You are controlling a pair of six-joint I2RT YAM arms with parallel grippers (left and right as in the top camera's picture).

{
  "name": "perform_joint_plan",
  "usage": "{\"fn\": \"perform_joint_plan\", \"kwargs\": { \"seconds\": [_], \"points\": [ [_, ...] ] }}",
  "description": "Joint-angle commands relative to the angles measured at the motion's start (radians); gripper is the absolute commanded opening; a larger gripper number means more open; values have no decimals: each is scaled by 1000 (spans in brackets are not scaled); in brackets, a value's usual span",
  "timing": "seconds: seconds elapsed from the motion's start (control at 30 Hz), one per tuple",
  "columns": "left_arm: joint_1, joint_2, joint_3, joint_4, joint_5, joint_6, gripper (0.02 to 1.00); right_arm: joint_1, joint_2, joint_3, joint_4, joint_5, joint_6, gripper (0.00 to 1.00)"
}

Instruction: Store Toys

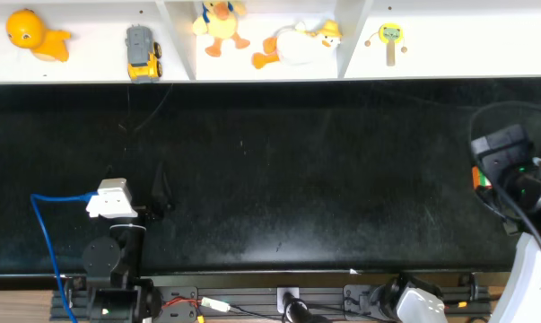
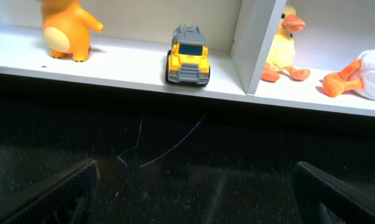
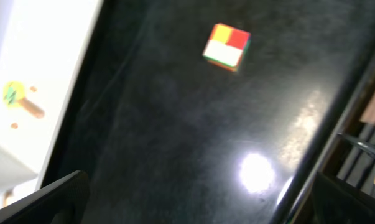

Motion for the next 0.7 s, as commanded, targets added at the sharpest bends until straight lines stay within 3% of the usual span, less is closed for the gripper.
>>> {"fn": "perform_joint_plan", "kwargs": {
  "seconds": [0.03,0.43,0.7],
  "points": [
    [3,-11,-3,-1,2,-18,998,-71,11,-74,8,21,7,998],
    [3,-11,-3,-1,2,-18,998,-272,110,-280,238,67,-42,993],
    [3,-11,-3,-1,3,-18,998,-286,370,-280,347,55,-68,996]
  ]
}}
